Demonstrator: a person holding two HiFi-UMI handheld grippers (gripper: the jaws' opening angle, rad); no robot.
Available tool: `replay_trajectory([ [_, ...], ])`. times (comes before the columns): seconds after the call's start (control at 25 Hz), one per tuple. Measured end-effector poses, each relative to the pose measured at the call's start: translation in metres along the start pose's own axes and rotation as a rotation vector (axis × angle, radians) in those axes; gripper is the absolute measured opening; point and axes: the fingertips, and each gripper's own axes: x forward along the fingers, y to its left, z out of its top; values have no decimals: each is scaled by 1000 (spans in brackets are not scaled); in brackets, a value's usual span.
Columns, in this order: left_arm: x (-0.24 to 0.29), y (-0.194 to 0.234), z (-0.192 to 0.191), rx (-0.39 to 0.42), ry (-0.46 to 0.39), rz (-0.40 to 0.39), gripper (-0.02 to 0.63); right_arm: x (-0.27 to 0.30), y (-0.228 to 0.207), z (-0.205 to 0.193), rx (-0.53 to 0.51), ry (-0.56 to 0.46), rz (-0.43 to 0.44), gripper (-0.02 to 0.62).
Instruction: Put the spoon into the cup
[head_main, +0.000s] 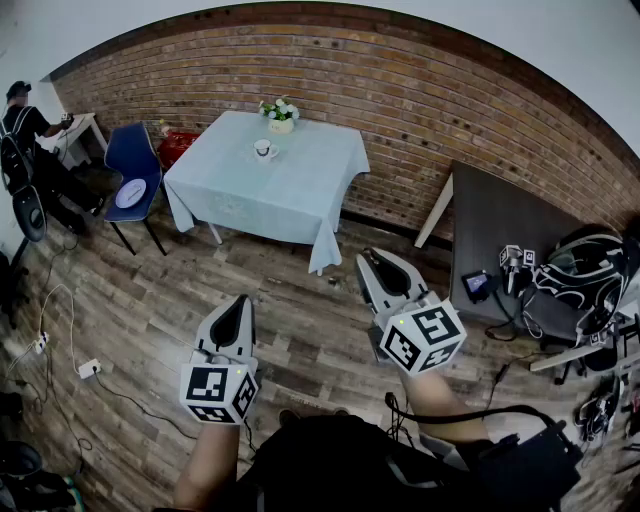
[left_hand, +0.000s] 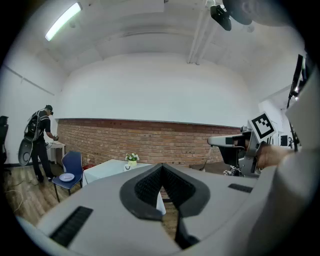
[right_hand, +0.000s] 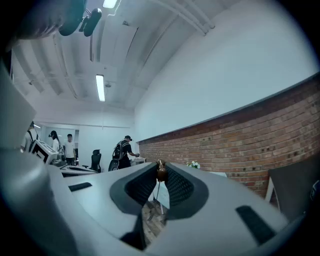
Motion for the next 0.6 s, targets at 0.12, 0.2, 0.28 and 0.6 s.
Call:
replay_trajectory([
  [0.12,-1,2,0,-2,-1,4,9,1,-1,0,-1,0,-2,61],
  [0.2,-2,3,1,-1,-2,6,9,1,-1,-1,1,-4,-2,61],
  [0.28,-4,4,0,-3,-4,7,9,2,-1,-2,3,-10,-1,60],
  [0.6,-12,11,-1,-5,-5,6,9,3,9,4,-13,-37,-6,61],
])
